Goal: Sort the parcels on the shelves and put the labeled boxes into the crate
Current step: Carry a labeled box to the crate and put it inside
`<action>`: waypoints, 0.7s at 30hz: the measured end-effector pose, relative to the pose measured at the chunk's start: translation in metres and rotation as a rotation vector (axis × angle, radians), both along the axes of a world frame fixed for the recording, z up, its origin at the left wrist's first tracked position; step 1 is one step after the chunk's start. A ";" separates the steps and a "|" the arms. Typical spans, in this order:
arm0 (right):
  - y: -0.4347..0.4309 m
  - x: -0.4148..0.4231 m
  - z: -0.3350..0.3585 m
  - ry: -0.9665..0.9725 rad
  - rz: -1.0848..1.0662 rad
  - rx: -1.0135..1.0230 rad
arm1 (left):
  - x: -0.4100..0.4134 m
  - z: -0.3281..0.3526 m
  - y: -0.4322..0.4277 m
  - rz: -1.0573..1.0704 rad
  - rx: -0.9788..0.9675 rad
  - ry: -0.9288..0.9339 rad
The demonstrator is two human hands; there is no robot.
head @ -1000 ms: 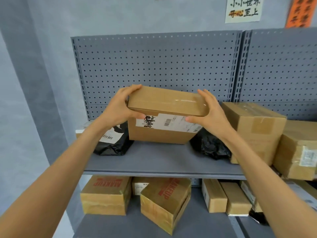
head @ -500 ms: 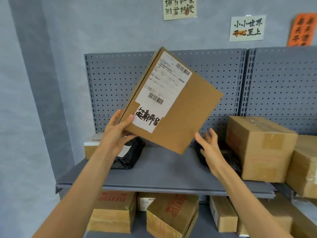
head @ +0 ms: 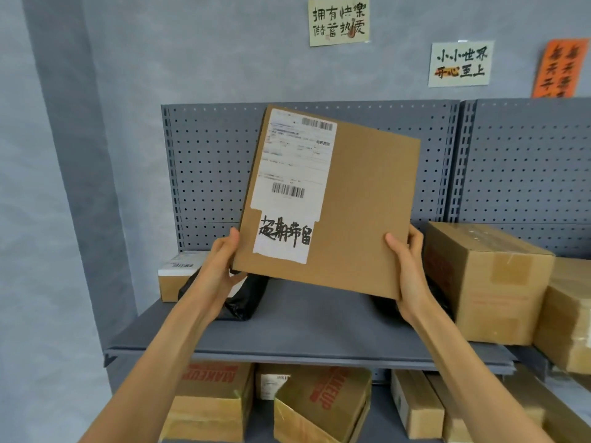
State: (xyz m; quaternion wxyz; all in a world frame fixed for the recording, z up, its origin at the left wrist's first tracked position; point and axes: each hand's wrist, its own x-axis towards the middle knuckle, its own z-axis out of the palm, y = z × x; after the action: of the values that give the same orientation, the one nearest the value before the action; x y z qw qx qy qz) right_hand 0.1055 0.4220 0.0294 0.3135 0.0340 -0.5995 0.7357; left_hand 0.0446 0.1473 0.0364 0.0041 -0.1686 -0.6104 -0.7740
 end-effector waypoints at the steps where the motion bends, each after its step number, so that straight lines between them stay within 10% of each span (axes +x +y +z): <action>1: 0.000 0.005 0.003 0.005 -0.007 0.030 | 0.002 0.001 0.003 0.005 -0.003 0.030; 21: 0.002 0.288 -0.039 -0.156 -0.785 0.123 | 0.101 -0.042 0.166 -0.804 0.102 0.031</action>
State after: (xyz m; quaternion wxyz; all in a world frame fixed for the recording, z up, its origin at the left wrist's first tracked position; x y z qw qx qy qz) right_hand 0.3939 0.4240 -0.0095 0.5217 -0.2347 -0.6319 0.5230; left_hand 0.1453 0.3136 -0.0057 -0.2811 -0.4052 -0.4565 -0.7406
